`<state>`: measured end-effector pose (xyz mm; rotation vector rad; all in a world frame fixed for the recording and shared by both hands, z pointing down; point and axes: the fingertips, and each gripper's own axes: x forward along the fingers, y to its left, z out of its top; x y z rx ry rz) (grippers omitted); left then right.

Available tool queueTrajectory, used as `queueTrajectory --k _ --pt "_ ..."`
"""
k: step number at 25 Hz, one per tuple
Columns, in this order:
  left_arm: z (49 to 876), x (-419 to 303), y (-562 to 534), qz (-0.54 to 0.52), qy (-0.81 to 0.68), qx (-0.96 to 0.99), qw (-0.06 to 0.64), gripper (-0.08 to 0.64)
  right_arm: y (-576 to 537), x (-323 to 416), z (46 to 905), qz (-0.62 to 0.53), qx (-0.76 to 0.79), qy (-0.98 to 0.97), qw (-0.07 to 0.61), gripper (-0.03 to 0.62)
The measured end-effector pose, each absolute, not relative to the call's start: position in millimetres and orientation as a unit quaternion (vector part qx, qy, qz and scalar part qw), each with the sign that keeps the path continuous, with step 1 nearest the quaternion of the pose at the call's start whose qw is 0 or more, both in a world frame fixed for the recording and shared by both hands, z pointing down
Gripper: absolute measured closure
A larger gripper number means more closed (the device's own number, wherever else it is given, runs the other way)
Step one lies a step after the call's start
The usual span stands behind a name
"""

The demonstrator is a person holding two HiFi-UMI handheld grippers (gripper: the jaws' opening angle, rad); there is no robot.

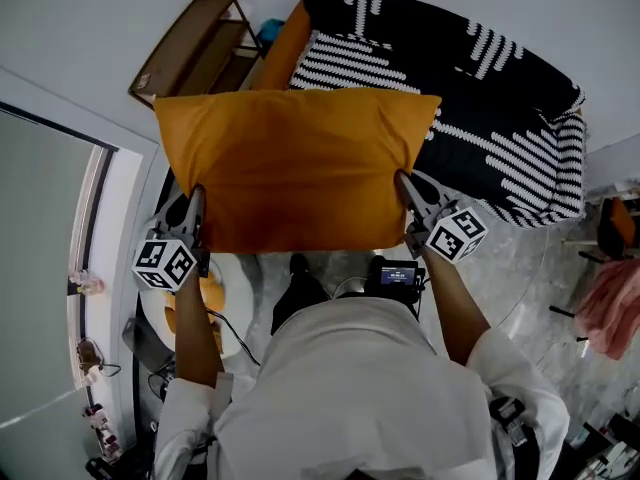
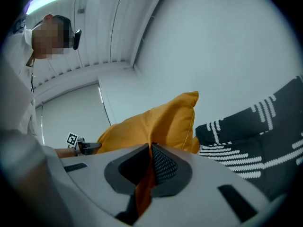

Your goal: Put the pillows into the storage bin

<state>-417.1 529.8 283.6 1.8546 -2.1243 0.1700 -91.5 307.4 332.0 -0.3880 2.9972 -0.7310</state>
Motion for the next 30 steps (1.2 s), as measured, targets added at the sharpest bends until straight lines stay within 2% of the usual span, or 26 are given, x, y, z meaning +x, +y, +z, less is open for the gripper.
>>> queueTrajectory --k 5,12,20,30 --pt "332.9 -506.6 546.8 0.059 -0.719 0.660 0.210 0.534 346.8 -165.2 370.3 -0.264 -0.157 0.952 -0.007 0.558" --pt "420.0 -588.1 542.7 0.087 -0.680 0.671 0.283 0.534 375.5 -228.4 451.6 -0.321 -0.199 0.925 -0.045 0.558" --pt "527.1 -611.9 542.9 0.125 -0.635 0.670 0.363 0.535 408.6 -237.9 554.3 -0.410 -0.254 0.872 -0.083 0.560" --pt "644.7 -625.4 546.9 0.151 -0.612 0.641 0.438 0.535 412.0 -250.0 655.6 -0.428 -0.281 0.849 -0.130 0.560"
